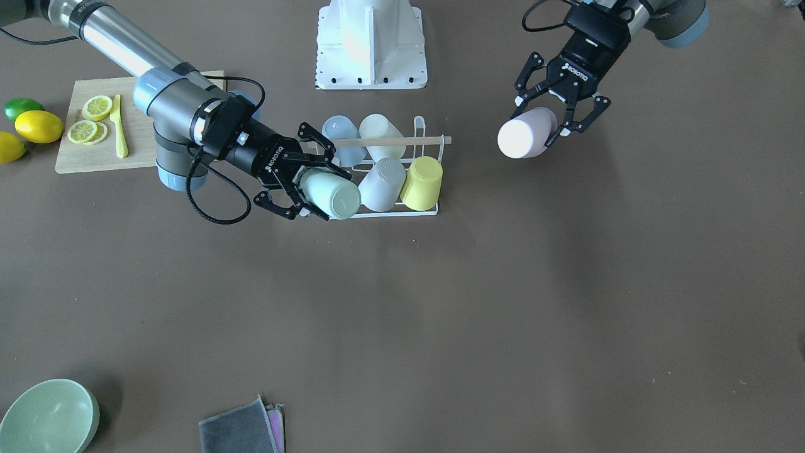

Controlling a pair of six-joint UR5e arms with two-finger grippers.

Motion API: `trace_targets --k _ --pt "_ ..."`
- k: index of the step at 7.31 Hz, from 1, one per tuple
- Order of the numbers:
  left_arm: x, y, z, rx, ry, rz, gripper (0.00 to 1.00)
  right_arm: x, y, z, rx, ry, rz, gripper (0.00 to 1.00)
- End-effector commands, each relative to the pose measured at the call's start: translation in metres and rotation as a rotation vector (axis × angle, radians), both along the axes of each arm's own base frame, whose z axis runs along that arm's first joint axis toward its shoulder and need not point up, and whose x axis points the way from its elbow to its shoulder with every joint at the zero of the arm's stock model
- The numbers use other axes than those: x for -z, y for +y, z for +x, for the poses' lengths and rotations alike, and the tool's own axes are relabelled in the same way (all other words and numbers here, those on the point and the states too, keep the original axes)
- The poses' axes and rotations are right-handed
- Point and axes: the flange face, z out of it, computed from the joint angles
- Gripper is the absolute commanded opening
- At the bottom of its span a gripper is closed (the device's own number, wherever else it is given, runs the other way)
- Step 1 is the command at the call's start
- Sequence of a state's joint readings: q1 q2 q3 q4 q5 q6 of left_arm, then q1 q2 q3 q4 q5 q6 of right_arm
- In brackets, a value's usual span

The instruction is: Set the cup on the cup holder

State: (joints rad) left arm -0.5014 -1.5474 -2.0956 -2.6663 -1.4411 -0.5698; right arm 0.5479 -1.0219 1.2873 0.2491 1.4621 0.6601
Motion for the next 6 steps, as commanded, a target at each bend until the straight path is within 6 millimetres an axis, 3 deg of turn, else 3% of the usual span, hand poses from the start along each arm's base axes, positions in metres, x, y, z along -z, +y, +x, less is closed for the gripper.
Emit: trace_targets --k 1,5,6 --pt "0.033 0.054 0.02 0.035 0.144 0.009 0.19 0.009 0.012 -0.022 -0.012 -0.015 0.007 0.0" --pt "0.048 0.113 0.064 0.136 0.214 -0.035 0.22 0.003 0.037 -0.041 0.037 -0.009 0.003 0.0" --pt "0.053 0.146 0.084 0.136 0.229 -0.058 0.22 0.001 0.038 -0.041 0.038 -0.009 0.003 0.0"
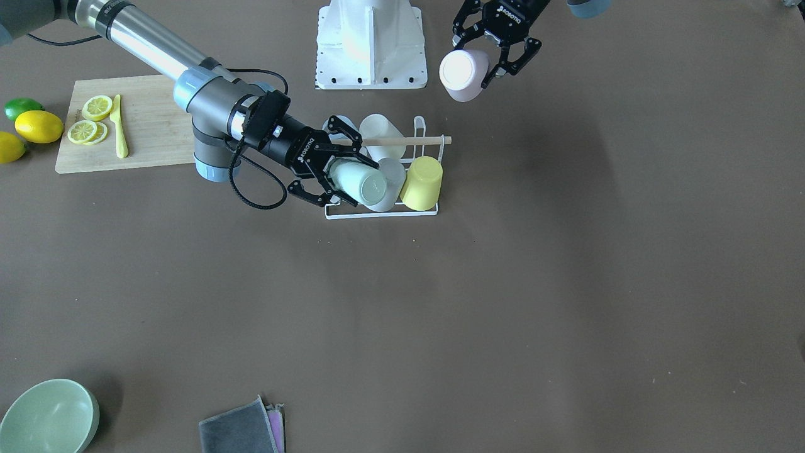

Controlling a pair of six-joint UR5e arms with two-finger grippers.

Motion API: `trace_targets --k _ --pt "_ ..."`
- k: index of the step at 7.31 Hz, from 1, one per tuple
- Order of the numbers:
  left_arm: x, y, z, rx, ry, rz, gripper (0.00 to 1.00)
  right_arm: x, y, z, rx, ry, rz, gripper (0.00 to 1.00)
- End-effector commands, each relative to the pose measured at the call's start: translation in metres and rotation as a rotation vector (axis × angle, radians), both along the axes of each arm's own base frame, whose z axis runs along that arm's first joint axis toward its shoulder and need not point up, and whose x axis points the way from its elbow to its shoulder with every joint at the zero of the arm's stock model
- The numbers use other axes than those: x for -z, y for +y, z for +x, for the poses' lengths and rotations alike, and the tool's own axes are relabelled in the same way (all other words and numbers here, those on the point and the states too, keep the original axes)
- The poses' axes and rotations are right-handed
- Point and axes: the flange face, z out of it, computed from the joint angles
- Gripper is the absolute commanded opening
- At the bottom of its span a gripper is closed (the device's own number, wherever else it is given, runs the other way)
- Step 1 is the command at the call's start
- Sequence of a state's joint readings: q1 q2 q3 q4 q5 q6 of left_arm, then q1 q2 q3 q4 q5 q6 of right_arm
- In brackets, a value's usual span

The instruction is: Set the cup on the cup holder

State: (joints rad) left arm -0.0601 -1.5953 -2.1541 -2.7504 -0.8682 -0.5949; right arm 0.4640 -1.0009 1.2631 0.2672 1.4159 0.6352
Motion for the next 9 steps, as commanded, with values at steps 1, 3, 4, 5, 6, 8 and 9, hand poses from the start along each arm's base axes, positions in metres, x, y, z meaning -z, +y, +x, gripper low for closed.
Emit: trace_targets --k 1,3,4,5,6,8,9 --pt "0.003 0.048 0.041 0.046 0.004 -0.041 0.23 -0.011 0.01 0.004 0.011 -0.033 0.021 0.0" --pt "0.0 0.042 0.061 0.143 -0.03 -0.039 0.24 -0.019 0.011 0.009 0.009 -0.042 0.025 0.0" --pt "-0.001 0.039 0.065 0.185 -0.038 -0.047 0.25 -0.021 0.012 0.009 0.011 -0.04 0.025 0.0" --pt "-0.002 0.032 0.067 0.208 -0.038 -0.049 0.26 -0.023 0.018 0.008 0.019 -0.05 0.031 0.0" --pt "0.001 0.026 0.073 0.22 -0.034 -0.051 0.26 -0.033 0.021 0.01 0.027 -0.071 0.045 0.0" --pt "0.006 0.022 0.084 0.223 -0.026 -0.052 0.26 -0.035 0.018 0.012 0.021 -0.077 0.047 0.0" --pt "0.008 0.023 0.095 0.223 -0.025 -0.053 0.26 -0.034 0.019 0.013 0.021 -0.078 0.048 0.0"
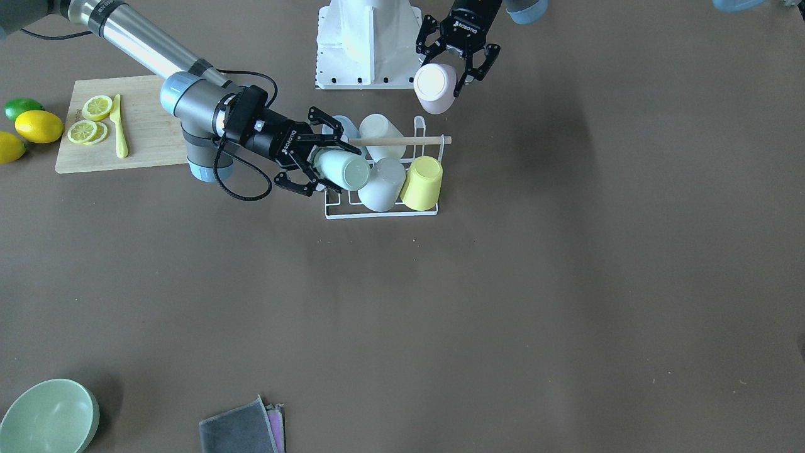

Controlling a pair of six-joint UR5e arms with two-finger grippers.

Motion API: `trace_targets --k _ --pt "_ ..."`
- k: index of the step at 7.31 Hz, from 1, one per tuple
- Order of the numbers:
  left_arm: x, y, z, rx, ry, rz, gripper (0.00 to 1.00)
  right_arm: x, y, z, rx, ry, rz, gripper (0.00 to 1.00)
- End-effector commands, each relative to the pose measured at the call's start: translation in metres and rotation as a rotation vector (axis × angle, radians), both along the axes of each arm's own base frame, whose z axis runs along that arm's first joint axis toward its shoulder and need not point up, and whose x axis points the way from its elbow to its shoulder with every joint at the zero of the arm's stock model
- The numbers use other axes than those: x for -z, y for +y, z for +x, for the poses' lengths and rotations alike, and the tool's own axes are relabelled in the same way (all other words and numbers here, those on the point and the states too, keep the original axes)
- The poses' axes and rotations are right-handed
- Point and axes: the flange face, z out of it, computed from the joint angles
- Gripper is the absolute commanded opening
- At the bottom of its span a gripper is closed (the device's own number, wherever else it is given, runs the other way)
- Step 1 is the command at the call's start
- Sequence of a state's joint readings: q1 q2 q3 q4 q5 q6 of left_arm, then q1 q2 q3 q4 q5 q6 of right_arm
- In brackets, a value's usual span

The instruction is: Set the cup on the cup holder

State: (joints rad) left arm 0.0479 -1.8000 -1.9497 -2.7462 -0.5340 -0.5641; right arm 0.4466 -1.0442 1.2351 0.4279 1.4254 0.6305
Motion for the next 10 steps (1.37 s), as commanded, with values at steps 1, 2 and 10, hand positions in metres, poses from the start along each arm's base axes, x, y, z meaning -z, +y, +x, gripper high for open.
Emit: trace_targets --k 1,2,10 --pt "0.001 -0.005 0.012 0.011 0.0 -0.001 0.26 0.0 -0.001 0.002 -0.003 -0.002 0.001 0.0" --pt "0.005 -0.009 0.015 0.019 0.003 -0.001 0.26 -0.001 -0.002 0.002 -0.004 -0.002 -0.001 0.09" --pt "-0.005 -0.025 0.028 0.027 0.009 -0.012 0.26 0.02 -0.053 0.052 -0.121 -0.027 0.007 1.0"
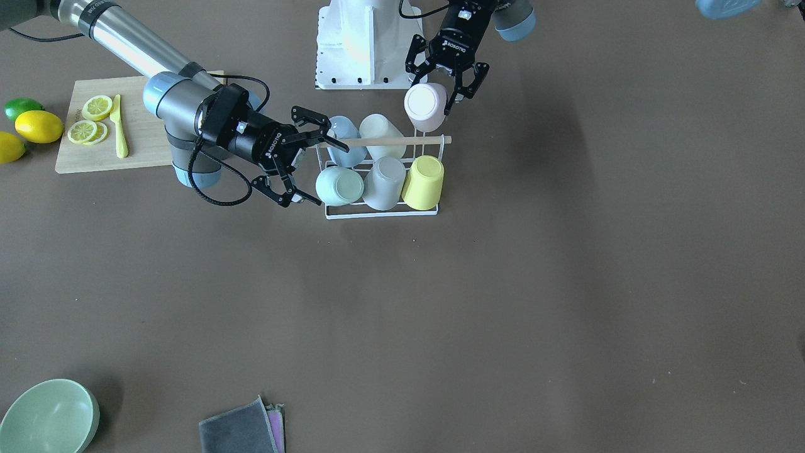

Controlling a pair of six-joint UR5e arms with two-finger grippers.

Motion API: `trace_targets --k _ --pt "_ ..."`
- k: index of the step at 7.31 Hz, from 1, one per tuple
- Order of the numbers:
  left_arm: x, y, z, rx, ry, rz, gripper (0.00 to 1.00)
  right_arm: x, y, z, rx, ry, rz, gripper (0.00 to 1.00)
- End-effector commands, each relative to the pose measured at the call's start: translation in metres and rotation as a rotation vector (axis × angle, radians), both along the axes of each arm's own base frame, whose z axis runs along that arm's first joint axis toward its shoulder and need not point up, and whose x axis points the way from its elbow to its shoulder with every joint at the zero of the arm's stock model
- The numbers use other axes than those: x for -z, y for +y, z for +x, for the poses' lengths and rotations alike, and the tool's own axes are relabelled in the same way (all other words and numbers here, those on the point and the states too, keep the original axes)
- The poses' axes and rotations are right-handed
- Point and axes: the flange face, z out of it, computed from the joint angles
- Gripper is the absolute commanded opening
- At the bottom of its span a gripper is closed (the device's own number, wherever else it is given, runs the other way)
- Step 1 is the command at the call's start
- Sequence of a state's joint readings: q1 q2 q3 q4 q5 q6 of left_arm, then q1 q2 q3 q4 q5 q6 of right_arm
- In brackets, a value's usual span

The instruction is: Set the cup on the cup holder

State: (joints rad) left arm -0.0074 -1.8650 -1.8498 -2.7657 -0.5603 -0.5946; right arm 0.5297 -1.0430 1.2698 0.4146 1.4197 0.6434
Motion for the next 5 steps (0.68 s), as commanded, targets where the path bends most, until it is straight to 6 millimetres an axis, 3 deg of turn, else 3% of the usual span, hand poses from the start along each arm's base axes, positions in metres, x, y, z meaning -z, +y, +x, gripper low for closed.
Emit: trace_targets --k 1,4,5 --pt "-0.003 -0.001 0.003 -0.001 0.009 -0.01 0.26 0.025 -0.043 0.031 -0.09 0.026 -0.003 1.0" --pt "-0.003 0.0 0.013 -0.02 0.004 -0.009 0.27 0.061 -0.094 0.078 -0.187 0.242 -0.169 1.0" --pt "-0.004 0.001 0.014 -0.021 0.002 -0.009 0.28 0.092 -0.093 0.088 -0.195 0.343 -0.254 1.0"
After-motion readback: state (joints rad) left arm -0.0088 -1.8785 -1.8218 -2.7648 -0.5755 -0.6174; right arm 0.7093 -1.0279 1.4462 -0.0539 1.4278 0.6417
